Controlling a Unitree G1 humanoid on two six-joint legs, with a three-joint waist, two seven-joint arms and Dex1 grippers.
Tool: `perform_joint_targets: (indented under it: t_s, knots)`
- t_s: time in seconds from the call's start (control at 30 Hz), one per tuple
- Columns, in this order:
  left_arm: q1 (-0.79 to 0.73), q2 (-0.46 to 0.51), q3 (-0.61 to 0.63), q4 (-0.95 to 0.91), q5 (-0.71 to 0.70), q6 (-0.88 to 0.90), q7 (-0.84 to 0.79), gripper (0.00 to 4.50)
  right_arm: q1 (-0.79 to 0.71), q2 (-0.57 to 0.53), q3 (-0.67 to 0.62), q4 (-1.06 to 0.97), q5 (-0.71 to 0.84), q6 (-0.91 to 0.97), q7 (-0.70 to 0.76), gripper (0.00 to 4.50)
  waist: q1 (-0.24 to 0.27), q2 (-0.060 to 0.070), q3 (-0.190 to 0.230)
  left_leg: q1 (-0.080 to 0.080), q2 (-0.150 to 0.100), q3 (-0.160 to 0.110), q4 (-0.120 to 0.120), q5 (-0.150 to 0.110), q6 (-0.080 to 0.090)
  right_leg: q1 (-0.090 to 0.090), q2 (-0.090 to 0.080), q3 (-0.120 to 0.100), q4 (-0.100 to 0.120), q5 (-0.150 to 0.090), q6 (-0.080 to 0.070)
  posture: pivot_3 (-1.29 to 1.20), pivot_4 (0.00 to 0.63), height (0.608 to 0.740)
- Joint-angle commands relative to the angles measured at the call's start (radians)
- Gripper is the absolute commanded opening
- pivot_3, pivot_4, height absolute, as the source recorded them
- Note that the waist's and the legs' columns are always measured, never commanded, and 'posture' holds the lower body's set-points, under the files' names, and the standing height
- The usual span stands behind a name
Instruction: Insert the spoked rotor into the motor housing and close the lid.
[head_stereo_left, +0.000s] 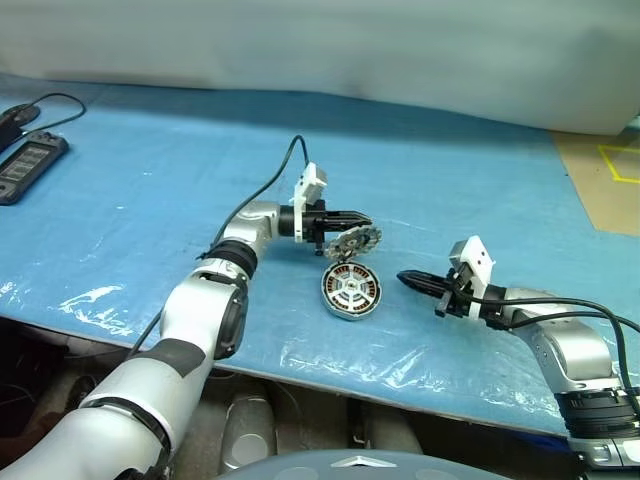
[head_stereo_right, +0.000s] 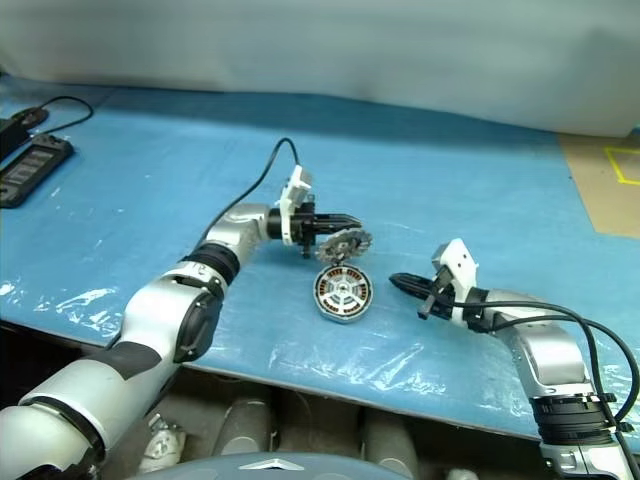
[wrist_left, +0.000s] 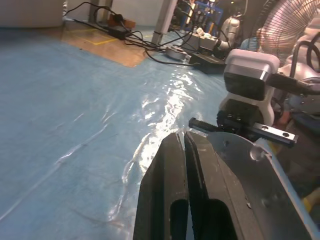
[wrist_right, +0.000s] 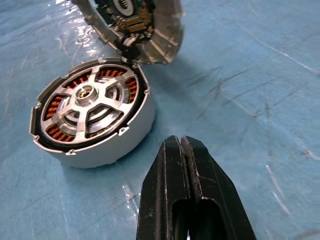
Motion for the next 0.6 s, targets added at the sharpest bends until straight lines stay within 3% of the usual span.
perform_joint_targets:
  t_s: [0.03,0.33,0.6]
  knots:
    - [-0.019,-0.014,-0.022,-0.037,0.011,0.026,-0.069,0.15,0.018,-0.021,-0.052,-0.023,0.013,-0.015,-0.012,0.0,0.003,0.0,0.0,0.0,0.0,0.0,0.0,0.0,0.0,0.0,0.0,0.0,0.0,0.0,0.0,0.0,0.15,0.74]
    - [0.117,0.039,-0.252,-0.116,0.07,0.019,-0.148,0.15,0.027,-0.041,-0.078,-0.021,-0.005,-0.015,-0.05,0.0,0.004,0.0,0.0,0.001,0.0,0.0,-0.001,0.0,0.0,0.0,0.0,0.0,-0.001,0.0,0.0,0.0,0.15,0.74]
    - [0.183,0.084,-0.273,-0.142,0.099,-0.005,-0.14,0.15,-0.014,-0.023,-0.034,0.019,-0.045,-0.028,-0.085,0.0,0.007,0.001,0.0,0.008,0.0,0.0,-0.002,0.0,0.0,0.009,-0.005,0.0,-0.002,-0.001,0.001,0.0,0.15,0.74]
